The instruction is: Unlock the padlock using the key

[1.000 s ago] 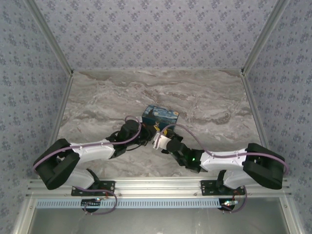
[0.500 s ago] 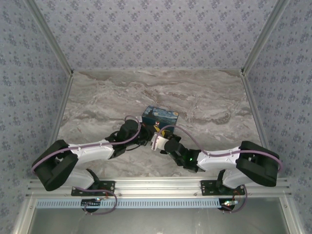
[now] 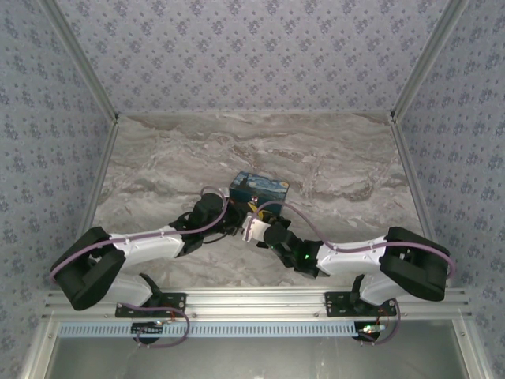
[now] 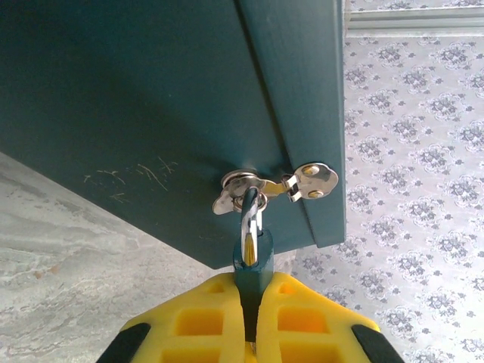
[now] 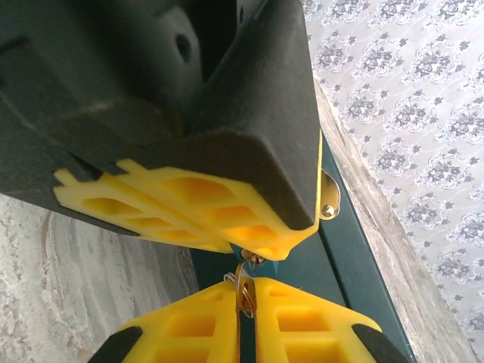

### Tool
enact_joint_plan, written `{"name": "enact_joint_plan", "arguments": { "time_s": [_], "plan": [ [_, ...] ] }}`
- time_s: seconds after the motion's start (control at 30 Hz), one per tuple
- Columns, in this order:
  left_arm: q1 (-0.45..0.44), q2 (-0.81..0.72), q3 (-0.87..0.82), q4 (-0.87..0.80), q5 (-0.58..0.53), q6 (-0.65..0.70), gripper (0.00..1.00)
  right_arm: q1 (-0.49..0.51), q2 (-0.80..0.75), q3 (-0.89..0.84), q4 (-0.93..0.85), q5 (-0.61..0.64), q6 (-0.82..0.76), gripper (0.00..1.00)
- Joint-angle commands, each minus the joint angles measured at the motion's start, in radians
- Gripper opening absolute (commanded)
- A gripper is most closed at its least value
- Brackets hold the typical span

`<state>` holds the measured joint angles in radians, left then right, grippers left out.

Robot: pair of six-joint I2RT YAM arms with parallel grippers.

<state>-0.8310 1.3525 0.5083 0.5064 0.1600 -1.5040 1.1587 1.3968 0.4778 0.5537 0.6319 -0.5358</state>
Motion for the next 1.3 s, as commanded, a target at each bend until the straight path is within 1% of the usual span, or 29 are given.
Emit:
{"name": "enact_joint_plan", "arguments": {
  "time_s": [0.0, 0.27, 0.37, 0.47, 0.6, 0.7, 0.93, 1.1, 1.27],
  "plan": [
    [0.0, -0.03, 0.033, 0.012, 0.014, 0.003, 0.0, -0.003, -0.001, 0.028, 0.035, 0.003, 0.016, 0.11],
    [-0.007, -0.018, 0.035, 0.015, 0.015, 0.001, 0.0, -0.012, -0.01, 0.036, 0.05, -0.005, 0.052, 0.09],
    [-0.011, -0.012, 0.036, 0.02, 0.015, -0.002, 0.0, -0.019, -0.02, 0.033, 0.048, -0.017, 0.081, 0.04],
    [-0.014, -0.004, 0.039, 0.028, 0.015, -0.002, 0.0, -0.029, -0.032, 0.035, 0.033, -0.034, 0.119, 0.0],
    [-0.02, 0.009, 0.044, 0.039, 0.016, -0.006, 0.0, -0.051, -0.055, 0.031, -0.009, -0.078, 0.202, 0.0],
    [-0.026, 0.017, 0.047, 0.047, 0.015, -0.01, 0.0, -0.079, -0.078, 0.021, -0.034, -0.134, 0.266, 0.0],
    [-0.031, 0.028, 0.051, 0.051, 0.007, -0.011, 0.0, -0.178, -0.123, -0.025, -0.042, -0.309, 0.421, 0.0],
    [-0.036, 0.039, 0.055, 0.053, 0.005, -0.011, 0.0, -0.181, -0.121, -0.043, -0.055, -0.293, 0.421, 0.0],
    [-0.036, 0.052, 0.055, 0.052, 0.002, -0.009, 0.0, -0.191, -0.118, -0.055, -0.074, -0.305, 0.428, 0.0]
  ]
}}
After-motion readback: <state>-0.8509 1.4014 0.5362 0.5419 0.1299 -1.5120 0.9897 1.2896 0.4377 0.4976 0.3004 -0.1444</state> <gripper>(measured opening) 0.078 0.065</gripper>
